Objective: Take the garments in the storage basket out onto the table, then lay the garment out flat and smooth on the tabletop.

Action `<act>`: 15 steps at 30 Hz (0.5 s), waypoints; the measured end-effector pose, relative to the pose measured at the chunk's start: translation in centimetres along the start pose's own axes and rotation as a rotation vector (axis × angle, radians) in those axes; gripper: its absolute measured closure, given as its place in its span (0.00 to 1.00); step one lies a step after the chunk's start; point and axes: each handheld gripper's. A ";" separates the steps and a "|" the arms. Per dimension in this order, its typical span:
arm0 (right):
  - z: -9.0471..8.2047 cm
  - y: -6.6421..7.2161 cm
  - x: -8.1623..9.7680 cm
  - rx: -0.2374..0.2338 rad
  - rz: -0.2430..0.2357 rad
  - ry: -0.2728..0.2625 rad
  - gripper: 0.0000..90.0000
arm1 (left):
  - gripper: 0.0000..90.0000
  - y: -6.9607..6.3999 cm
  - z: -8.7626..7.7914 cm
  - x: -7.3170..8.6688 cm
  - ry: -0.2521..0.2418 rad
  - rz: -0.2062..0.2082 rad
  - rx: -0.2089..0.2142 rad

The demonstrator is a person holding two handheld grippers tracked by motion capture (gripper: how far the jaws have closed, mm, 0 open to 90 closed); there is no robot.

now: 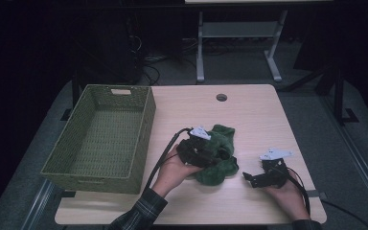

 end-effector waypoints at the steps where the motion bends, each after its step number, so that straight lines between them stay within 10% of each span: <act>1: 0.0 0.0 0.0 0.002 0.001 0.004 0.03 | 0.58 -0.3 0.2 0.1 0.003 0.005 0.005; 15: -0.3 1.0 -1.2 -0.053 -0.017 -0.007 0.18 | 0.52 -2.5 3.1 2.3 0.079 0.074 0.009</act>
Point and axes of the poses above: each handheld gripper's, and its own axes: z roughly forward along the jaws, x roughly out of its underside, y roughly to its left, and after that the axes turned 13 degrees about -z, right-handed
